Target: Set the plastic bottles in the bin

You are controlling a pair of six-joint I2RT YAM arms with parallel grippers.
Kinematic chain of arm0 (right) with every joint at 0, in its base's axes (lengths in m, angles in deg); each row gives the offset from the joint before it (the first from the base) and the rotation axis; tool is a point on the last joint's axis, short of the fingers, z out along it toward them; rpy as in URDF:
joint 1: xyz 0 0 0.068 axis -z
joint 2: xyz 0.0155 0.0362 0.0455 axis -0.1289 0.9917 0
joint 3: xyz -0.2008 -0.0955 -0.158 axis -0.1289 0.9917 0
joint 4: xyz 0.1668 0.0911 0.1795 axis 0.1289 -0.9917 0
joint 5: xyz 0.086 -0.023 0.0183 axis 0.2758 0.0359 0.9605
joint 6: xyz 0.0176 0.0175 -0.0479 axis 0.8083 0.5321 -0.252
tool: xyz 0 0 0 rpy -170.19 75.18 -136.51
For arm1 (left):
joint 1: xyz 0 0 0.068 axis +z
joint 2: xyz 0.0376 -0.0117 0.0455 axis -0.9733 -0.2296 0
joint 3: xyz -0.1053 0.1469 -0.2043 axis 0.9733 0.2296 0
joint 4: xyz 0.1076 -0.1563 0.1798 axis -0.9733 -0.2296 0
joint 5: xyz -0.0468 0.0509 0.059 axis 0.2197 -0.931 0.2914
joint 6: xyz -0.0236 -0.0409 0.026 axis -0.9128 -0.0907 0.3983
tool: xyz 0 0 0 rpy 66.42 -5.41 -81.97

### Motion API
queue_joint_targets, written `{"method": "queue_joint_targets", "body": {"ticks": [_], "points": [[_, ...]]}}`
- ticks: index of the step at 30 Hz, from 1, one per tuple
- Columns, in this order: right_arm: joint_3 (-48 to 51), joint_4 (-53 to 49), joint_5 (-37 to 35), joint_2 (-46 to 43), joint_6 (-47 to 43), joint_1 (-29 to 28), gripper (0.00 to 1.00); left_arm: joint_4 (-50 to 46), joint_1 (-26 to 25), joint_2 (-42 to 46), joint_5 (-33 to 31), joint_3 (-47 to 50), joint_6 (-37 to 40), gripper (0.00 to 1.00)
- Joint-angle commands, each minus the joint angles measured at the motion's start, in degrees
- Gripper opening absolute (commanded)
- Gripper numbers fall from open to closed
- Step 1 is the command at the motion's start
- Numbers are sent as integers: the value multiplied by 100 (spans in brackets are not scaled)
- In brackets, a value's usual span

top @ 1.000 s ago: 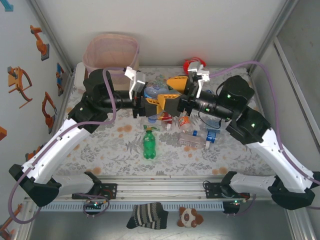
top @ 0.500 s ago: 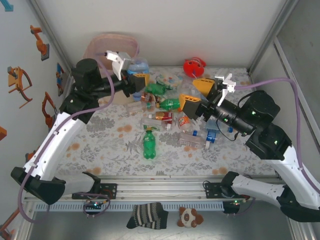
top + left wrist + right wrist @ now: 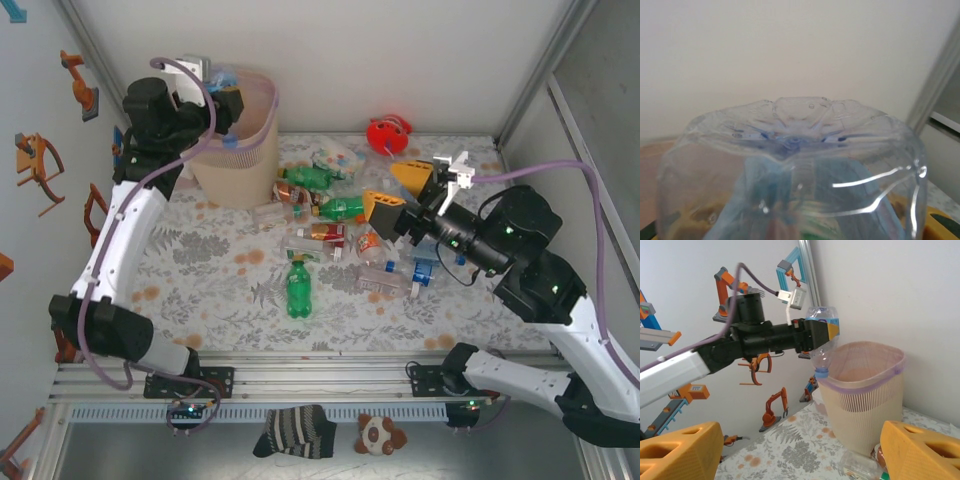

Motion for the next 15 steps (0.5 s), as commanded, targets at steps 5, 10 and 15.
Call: {"method": "queue_joint_targets", "body": {"ticks": [5, 10, 15], "points": [[-28, -73, -193, -186, 9, 2, 81, 100, 370, -933, -686, -947, -846, 44], [-20, -82, -237, -212, 36, -3, 80, -486, 377, -1584, -1383, -1659, -1409, 45], [-20, -100, -273, -231, 53, 6, 80, -513, 248, -1888, -2524, -1708, -1743, 44]]}}
